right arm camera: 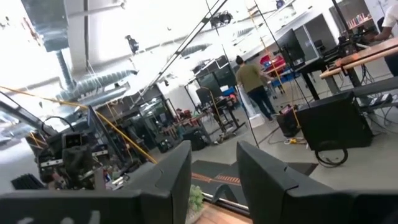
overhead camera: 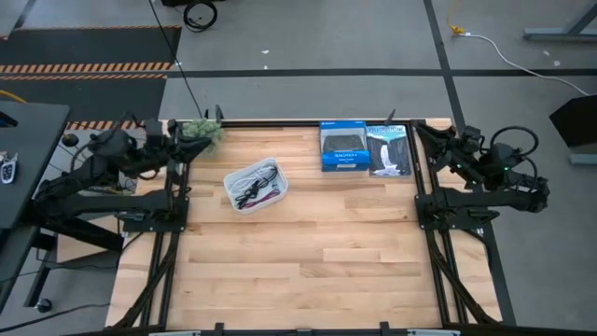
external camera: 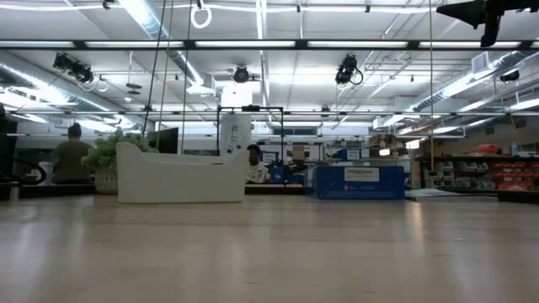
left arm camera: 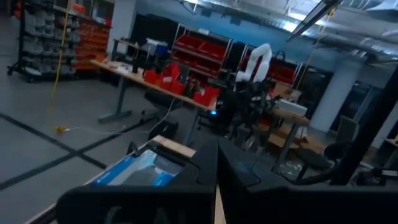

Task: Pick and place USB-C Cables
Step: Return to Home Position

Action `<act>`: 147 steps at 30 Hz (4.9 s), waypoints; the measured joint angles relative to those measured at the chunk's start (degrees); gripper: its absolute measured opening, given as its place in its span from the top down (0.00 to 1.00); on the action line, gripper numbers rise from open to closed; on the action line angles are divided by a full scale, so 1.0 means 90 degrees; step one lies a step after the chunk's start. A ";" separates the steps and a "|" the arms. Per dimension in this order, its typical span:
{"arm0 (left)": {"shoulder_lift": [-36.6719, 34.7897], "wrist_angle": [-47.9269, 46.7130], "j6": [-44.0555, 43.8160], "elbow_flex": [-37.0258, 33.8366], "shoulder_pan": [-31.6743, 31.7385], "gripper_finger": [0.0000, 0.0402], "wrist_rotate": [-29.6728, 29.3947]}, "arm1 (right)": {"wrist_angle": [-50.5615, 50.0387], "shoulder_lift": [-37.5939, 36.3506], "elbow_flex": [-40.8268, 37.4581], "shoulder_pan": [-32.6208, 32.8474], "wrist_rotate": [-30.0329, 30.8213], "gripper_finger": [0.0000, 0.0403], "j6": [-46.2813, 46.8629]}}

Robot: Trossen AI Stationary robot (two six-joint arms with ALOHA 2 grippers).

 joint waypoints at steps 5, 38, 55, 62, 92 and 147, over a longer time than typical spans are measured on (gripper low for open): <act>-0.0258 -0.0155 0.0061 -0.0039 0.0000 0.98 0.0063 | -0.0333 -0.0420 0.0001 0.0000 -0.0002 0.68 0.0181; -0.3231 0.2728 -0.2594 -0.5338 0.0002 0.98 -0.0732 | 0.0901 -0.0512 -0.2776 0.0000 -0.0403 0.89 0.2590; -0.3153 0.2074 -0.2601 -0.5591 0.0000 0.98 -0.0661 | 0.0965 -0.0457 -0.3215 0.0000 -0.0371 0.99 0.2707; -0.2920 0.1975 -0.2321 -0.5591 -0.0002 0.98 -0.0161 | 0.0962 -0.0444 -0.3215 0.0000 -0.0335 0.94 0.1725; -0.2497 0.2189 0.2459 -0.5605 0.0000 0.98 0.0399 | 0.0964 -0.0444 -0.3215 0.0000 -0.0340 0.94 -0.3073; -0.2497 0.2204 0.2451 -0.5605 0.0000 0.98 0.0402 | 0.0965 -0.0444 -0.3215 -0.0002 -0.0342 0.93 -0.3072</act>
